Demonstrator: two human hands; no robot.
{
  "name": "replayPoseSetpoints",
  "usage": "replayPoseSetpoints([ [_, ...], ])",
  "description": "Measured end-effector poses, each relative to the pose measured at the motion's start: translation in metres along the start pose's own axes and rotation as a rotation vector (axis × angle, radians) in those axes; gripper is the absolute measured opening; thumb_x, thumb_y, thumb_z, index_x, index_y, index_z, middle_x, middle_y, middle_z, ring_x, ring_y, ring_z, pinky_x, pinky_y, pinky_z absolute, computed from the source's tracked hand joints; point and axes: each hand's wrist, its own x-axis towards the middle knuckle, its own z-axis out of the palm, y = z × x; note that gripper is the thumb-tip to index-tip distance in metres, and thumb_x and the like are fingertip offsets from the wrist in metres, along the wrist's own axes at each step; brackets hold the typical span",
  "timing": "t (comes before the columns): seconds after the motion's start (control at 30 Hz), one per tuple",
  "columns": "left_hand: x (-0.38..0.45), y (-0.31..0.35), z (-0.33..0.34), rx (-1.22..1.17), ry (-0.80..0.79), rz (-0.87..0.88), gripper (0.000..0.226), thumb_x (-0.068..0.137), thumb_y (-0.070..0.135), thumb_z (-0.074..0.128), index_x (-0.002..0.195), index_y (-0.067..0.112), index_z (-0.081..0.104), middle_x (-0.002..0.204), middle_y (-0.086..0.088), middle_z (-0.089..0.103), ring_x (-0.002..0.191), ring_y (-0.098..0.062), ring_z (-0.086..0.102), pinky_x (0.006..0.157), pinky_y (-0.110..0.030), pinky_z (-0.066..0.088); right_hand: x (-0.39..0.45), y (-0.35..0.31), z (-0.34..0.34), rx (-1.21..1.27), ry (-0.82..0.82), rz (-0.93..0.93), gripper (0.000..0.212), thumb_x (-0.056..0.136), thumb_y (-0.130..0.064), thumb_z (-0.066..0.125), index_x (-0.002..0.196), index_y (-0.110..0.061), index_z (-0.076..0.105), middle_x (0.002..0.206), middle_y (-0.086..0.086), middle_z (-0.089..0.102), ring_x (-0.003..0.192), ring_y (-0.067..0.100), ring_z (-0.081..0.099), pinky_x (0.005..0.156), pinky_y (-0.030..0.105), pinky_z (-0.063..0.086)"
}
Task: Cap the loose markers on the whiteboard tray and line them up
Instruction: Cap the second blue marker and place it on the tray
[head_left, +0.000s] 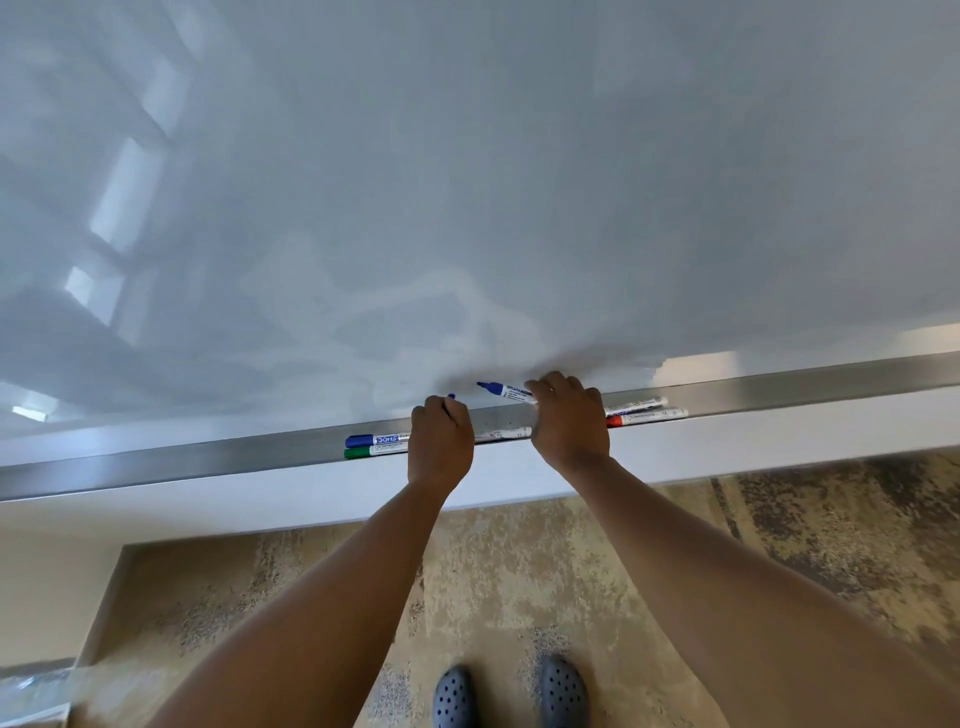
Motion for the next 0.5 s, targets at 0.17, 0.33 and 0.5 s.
replayPoseSetpoints([
  [0.17, -0.015, 0.002, -0.02, -0.078, 0.001, 0.086, 0.043, 0.106, 0.036, 0.026, 0.097, 0.006, 0.057, 0.092, -0.013, 0.059, 0.088, -0.028, 0.057, 0.069, -0.03, 0.041, -0.008, -0.013, -0.023, 0.127, 0.047, -0.011, 0.044, 0.08, -0.005, 0.06, 0.121, -0.02, 0.059, 0.116, 0.006, 0.056, 0.097, 0.029, 0.058, 0.084, 0.039, 0.045],
  [0.33, -0.026, 0.007, -0.053, -0.247, 0.074, 0.125, 0.024, 0.098, 0.039, 0.053, 0.097, 0.016, 0.06, 0.089, -0.001, 0.065, 0.08, -0.02, 0.058, 0.068, -0.025, 0.041, -0.017, -0.025, -0.051, 0.261, 0.128, -0.029, 0.038, 0.083, 0.0, 0.058, 0.117, -0.016, 0.061, 0.115, 0.006, 0.054, 0.082, 0.029, 0.062, 0.078, 0.038, 0.047],
  [0.5, -0.038, 0.015, -0.09, -0.378, 0.174, 0.186, 0.021, 0.09, 0.032, 0.068, 0.108, 0.023, 0.072, 0.098, 0.008, 0.068, 0.072, -0.007, 0.064, 0.071, -0.013, 0.045, -0.02, -0.04, -0.084, 0.304, 0.218, -0.041, 0.039, 0.081, 0.002, 0.056, 0.114, -0.018, 0.062, 0.114, 0.005, 0.054, 0.079, 0.03, 0.062, 0.074, 0.039, 0.048],
])
